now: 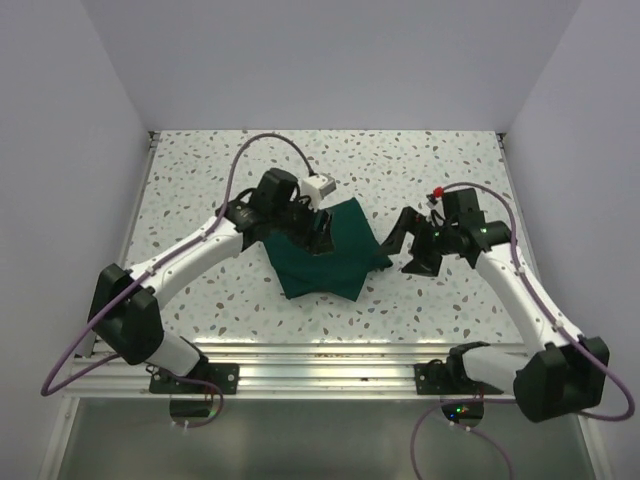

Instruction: Prepare the surgical pack

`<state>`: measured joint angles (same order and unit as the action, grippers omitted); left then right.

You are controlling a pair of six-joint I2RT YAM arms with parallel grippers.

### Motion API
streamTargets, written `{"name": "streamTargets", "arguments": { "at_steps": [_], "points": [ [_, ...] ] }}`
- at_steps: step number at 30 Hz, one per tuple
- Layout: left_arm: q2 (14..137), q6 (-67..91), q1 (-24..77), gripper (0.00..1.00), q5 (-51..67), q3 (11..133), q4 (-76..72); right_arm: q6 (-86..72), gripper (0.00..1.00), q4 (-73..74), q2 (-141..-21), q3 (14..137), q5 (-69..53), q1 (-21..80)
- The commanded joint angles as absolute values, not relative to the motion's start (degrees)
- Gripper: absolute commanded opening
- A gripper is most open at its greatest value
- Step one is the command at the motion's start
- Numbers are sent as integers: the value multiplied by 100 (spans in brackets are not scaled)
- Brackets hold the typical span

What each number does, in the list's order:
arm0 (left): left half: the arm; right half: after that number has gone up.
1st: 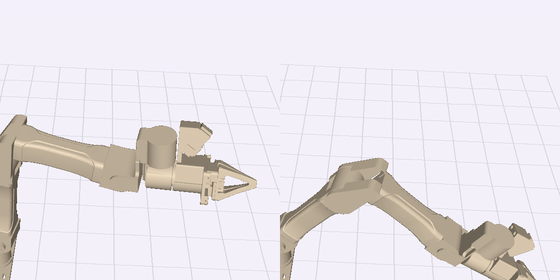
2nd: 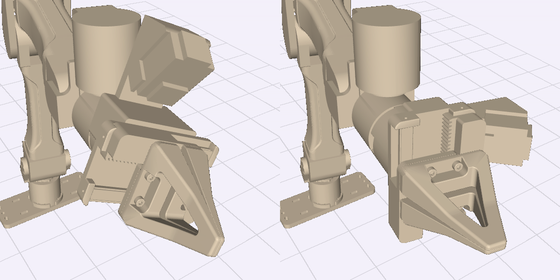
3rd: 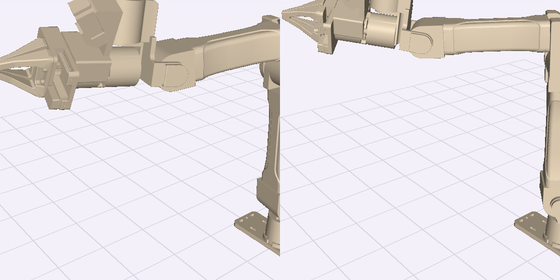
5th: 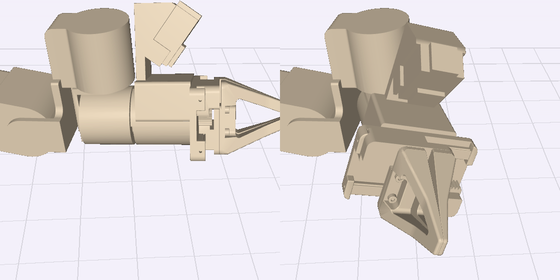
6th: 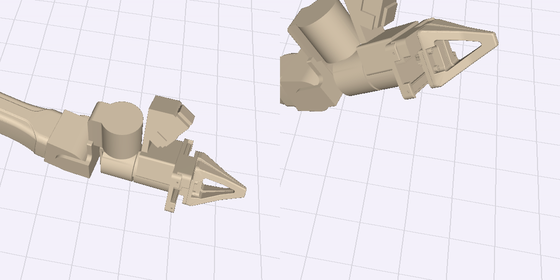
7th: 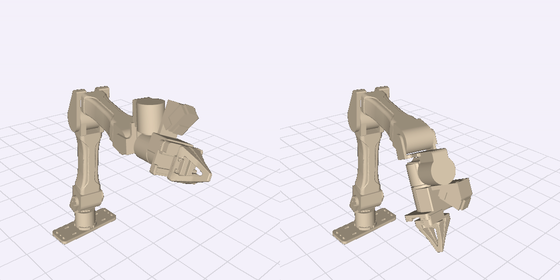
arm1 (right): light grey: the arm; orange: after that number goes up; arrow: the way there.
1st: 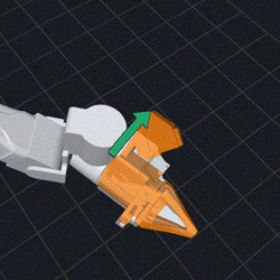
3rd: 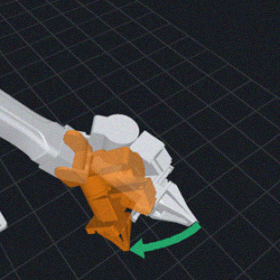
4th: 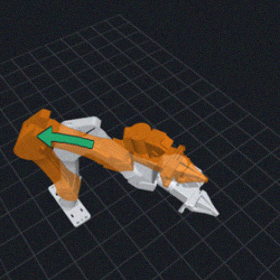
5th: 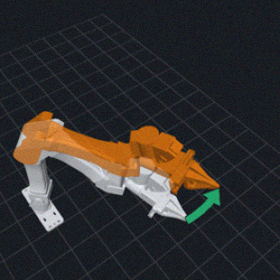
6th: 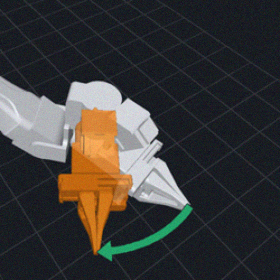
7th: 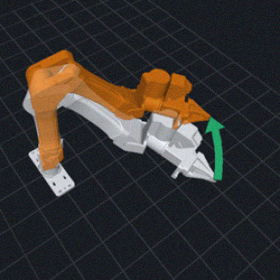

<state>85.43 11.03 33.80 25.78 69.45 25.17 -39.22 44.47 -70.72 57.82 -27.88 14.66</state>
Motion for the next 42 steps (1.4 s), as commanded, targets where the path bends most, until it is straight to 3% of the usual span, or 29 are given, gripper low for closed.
{"name": "streamTargets", "arguments": {
  "at_steps": [1, 10, 23, 33, 37, 42],
  "points": [
    [8587, 344, 3744, 68, 1847, 6786, 2636, -3964, 96, 4956, -6252, 5397, -2900, 1327],
    [8279, -307, 4429, 68, 686, 5889, 2593, -4596, 99, 4176, -5467, 4237, -3638, 1310],
    [8200, -597, 5045, 70, -210, 5449, 2312, -4412, 99, 4263, -5968, 4817, -3674, 1318],
    [8525, -817, 5124, 54, -598, 5502, 2188, -4973, 99, 3754, -6249, 4720, -3709, 1476],
    [8289, -703, 5124, 66, -37, 5599, 2277, -5045, 99, 3525, -6538, 4921, -3691, 1564],
    [8436, -624, 5177, 66, 36, 5520, 2241, -5062, 99, 3366, -6749, 5071, -3674, 1722]
  ]
}}
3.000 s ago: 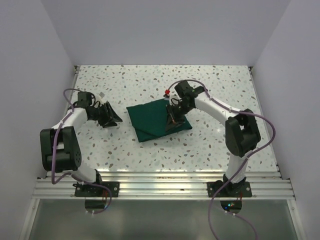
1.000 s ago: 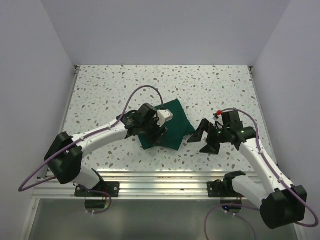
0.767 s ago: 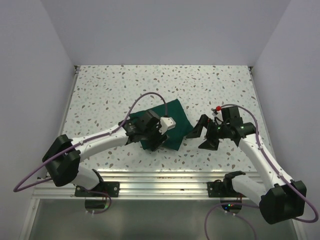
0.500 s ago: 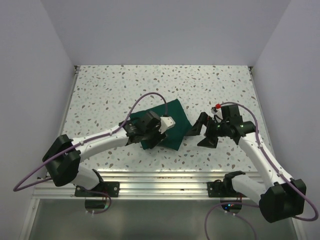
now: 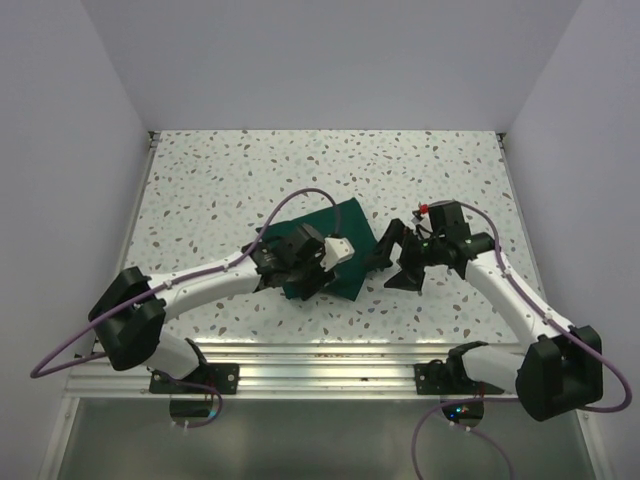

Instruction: Prepare the surgical pack

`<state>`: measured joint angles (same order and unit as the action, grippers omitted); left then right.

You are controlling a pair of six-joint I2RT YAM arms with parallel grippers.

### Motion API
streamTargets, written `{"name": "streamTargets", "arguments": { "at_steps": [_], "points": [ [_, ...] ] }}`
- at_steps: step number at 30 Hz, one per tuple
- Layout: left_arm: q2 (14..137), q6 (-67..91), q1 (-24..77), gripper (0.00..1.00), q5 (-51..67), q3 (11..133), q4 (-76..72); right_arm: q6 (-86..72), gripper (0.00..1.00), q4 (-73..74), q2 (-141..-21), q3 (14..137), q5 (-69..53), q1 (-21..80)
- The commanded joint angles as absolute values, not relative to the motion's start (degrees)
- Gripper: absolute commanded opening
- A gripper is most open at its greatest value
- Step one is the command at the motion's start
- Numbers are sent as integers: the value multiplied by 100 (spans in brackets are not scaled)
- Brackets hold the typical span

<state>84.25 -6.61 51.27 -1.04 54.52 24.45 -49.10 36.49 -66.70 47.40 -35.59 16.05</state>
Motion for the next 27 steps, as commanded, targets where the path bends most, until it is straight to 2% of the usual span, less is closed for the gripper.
{"name": "streamTargets", "arguments": {
  "at_steps": [1, 5, 8, 11, 12, 13, 15, 18, 19, 20, 21, 22, 25, 27],
  "points": [
    [8507, -641, 5185, 65, 18, 5528, 2241, -5062, 99, 3366, -6811, 5080, -3648, 1757],
    [8718, -720, 5186, 62, -140, 5511, 2171, -5176, 99, 3296, -6952, 5150, -3516, 1960],
    [8824, -712, 5177, 54, -158, 5502, 2101, -5431, 97, 3235, -7022, 5168, -3358, 2083],
    [8903, -677, 5177, 38, -70, 5537, 2083, -5791, 92, 2971, -7093, 5072, -3243, 2144],
    [8921, -651, 5177, 28, -79, 5589, 2092, -5966, 90, 2814, -7128, 5002, -3217, 2162],
    [8912, -642, 5177, 25, -105, 5607, 2100, -6037, 83, 2760, -7154, 4966, -3191, 2180],
    [8895, -615, 5177, 22, -193, 5748, 2136, -6187, 79, 2612, -7233, 4879, -3173, 2197],
    [8886, -633, 5177, 13, -272, 5950, 2259, -6345, 64, 2374, -7478, 4808, -3234, 2215],
    [8886, -624, 5185, 11, -272, 5985, 2294, -6381, 53, 2295, -7549, 4799, -3252, 2241],
    [8877, -650, 5177, 3, -281, 6081, 2320, -6407, 49, 2181, -7619, 4825, -3252, 2285],
    [8877, -650, 5177, 0, -290, 6126, 2355, -6416, 45, 2136, -7785, 4860, -3243, 2311],
    [8860, -668, 5185, 0, -299, 6213, 2382, -6416, 37, 2110, -7857, 4886, -3234, 2346],
    [8824, -685, 5177, 0, -378, 6302, 2417, -6425, 27, 2022, -8068, 4983, -3138, 2382],
    [8798, -694, 5185, 0, -387, 6381, 2460, -6416, 25, 2030, -8156, 5045, -3076, 2391]
  ]
}}
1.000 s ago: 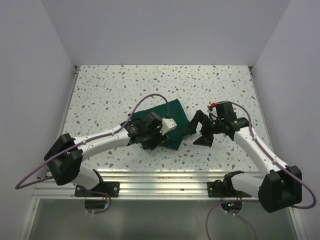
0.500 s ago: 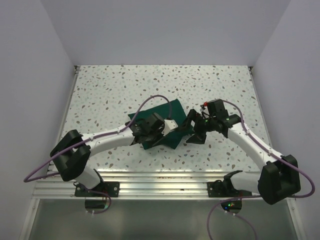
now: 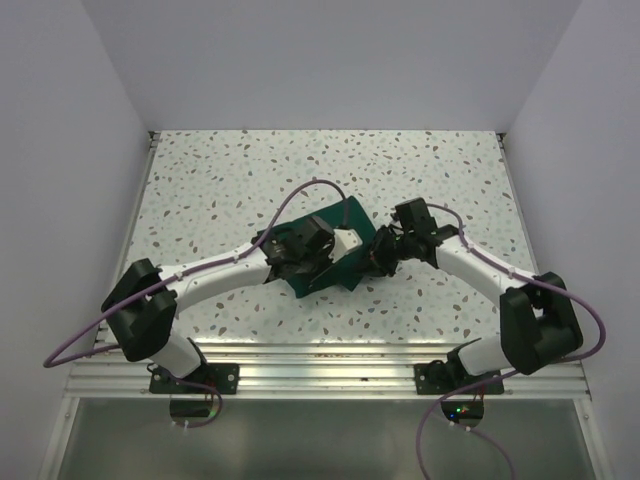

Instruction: Prepare the surgical pack

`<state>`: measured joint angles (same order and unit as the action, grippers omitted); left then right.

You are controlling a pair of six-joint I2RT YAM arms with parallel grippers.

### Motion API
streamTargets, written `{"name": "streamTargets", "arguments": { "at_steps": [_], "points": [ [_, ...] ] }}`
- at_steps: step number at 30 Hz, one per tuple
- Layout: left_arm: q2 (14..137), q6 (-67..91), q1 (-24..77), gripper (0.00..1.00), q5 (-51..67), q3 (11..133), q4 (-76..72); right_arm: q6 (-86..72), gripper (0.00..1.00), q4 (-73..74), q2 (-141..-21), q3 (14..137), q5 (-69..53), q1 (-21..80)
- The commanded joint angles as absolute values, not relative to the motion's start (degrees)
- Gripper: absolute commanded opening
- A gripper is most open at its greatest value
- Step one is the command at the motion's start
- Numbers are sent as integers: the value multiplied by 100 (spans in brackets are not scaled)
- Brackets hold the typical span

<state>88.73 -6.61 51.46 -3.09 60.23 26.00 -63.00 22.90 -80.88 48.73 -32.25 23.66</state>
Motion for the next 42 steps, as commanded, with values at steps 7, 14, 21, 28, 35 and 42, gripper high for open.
{"name": "streamTargets", "arguments": {
  "at_steps": [7, 14, 21, 28, 35, 42],
  "points": [
    [8736, -659, 5185, 0, -325, 6548, 2522, -6530, 13, 1637, -8253, 4782, -2787, 2478],
    [8561, -624, 5186, 0, -167, 6530, 2558, -6697, 7, 1196, -8533, 4702, -2549, 2610],
    [8534, -642, 5186, 0, -27, 6618, 2593, -7075, 0, 581, -8569, 4474, -1988, 2821],
    [8499, -589, 5186, 0, 237, 6592, 2558, -7347, 0, 28, -8657, 4237, -1556, 2918],
    [8499, -554, 5186, 0, 343, 6645, 2575, -7445, 0, -448, -8745, 4254, -1389, 2971],
    [8525, -457, 5186, 0, 352, 6688, 2558, -7226, 0, -66, -8701, 4428, -1301, 2979]
  ]
}}
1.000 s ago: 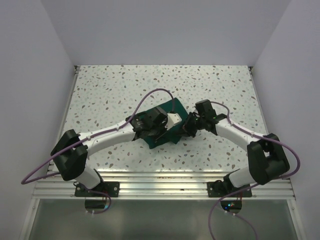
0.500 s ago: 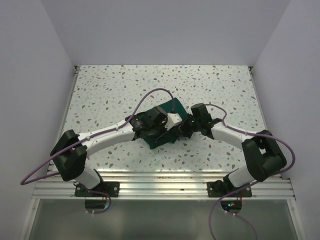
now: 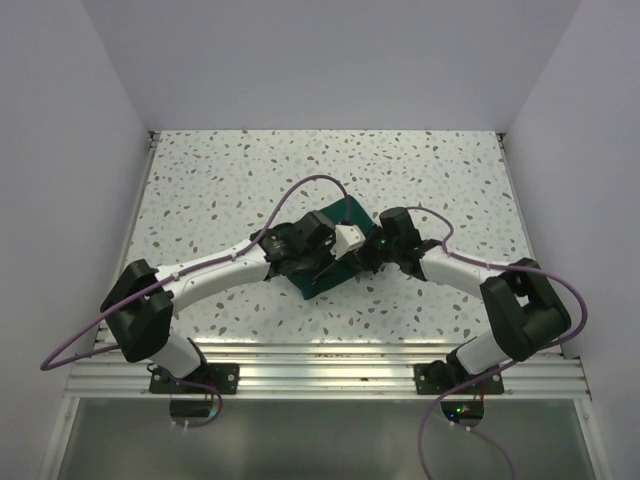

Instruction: Prepare the surgical pack

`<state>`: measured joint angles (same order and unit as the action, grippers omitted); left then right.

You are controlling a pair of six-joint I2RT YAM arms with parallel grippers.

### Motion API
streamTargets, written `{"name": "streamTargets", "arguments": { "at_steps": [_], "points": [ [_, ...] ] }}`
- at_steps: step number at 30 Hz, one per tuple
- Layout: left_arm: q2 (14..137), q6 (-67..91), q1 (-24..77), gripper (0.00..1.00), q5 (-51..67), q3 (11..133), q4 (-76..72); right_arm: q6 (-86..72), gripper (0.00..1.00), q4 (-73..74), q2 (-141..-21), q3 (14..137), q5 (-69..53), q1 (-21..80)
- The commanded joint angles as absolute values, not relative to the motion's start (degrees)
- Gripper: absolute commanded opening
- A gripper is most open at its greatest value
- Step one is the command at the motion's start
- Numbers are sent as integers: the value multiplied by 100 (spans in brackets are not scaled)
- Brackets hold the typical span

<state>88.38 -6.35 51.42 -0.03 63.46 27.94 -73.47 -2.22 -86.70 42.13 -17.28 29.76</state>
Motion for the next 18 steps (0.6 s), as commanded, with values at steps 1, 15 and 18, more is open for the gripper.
{"name": "streamTargets", "arguments": {
  "at_steps": [1, 15, 18],
  "points": [
    [8543, -440, 5186, 0, 317, 6688, 2558, -7164, 0, 156, -8675, 4473, -1283, 2971],
    [8666, -290, 5186, 0, 18, 6715, 2628, -6750, 0, 1028, -7524, 3912, -1230, 2979],
    [8657, -290, 5186, 0, 18, 6750, 2637, -6811, 0, 906, -7532, 3815, -1257, 2971]
  ]
}}
